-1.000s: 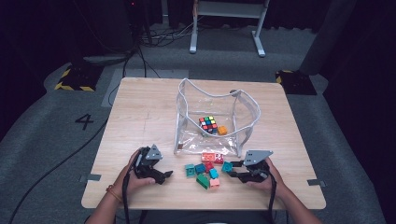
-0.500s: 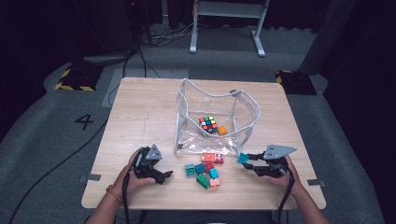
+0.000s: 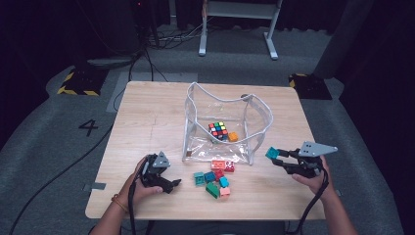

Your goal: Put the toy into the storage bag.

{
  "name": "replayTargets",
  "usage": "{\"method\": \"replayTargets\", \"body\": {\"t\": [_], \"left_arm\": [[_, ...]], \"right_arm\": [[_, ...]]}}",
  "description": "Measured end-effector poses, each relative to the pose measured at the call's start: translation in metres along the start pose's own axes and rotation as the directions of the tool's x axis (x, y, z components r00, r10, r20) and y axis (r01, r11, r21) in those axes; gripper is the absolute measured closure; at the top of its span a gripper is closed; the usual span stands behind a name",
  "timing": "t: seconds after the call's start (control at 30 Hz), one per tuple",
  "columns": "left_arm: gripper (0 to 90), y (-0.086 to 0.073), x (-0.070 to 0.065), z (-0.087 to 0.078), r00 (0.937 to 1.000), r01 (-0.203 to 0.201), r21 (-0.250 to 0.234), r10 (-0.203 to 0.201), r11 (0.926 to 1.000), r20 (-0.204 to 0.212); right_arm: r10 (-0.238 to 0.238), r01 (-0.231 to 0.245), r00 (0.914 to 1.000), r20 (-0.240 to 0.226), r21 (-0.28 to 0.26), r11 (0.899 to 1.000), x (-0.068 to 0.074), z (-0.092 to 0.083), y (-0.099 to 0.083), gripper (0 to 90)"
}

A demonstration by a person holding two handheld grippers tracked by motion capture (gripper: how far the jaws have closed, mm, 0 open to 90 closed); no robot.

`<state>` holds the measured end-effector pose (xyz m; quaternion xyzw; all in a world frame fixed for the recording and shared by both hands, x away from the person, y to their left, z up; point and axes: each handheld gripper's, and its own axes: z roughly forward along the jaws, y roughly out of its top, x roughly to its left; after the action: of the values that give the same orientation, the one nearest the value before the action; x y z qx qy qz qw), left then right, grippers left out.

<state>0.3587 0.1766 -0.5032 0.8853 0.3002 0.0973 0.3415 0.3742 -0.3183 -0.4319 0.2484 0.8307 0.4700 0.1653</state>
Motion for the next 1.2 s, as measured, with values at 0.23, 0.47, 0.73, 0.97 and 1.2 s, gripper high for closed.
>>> {"method": "replayTargets", "body": {"t": [0.23,0.47,0.73,0.97,1.2], "left_arm": [[5.7,0.0,0.0,0.0,1.0,0.0,0.0,0.0,1.0,0.0],[5.7,0.0,0.0,0.0,1.0,0.0,0.0,0.0,1.0,0.0],[5.7,0.0,0.0,0.0,1.0,0.0,0.0,0.0,1.0,0.0],[5.7,0.0,0.0,0.0,1.0,0.0,0.0,0.0,1.0,0.0],[5.7,0.0,0.0,0.0,1.0,0.0,-0.001,0.0,1.0,0.0]], "right_arm": [[0.021,-0.019,0.9984,0.053,-0.033,0.999,-0.026,-0.012,0.022,59.7],[0.036,-0.03,0.9954,0.089,-0.067,0.997,-0.047,-0.024,0.043,59.7],[0.033,-0.024,0.9924,0.118,-0.08,0.997,-0.062,-0.028,0.073,59.6],[0.026,-0.017,0.9957,0.089,-0.103,0.994,-0.071,-0.019,0.103,59.6],[0.003,0.004,0.9983,0.058,-0.111,0.994,-0.072,-0.008,0.124,59.6]]}}
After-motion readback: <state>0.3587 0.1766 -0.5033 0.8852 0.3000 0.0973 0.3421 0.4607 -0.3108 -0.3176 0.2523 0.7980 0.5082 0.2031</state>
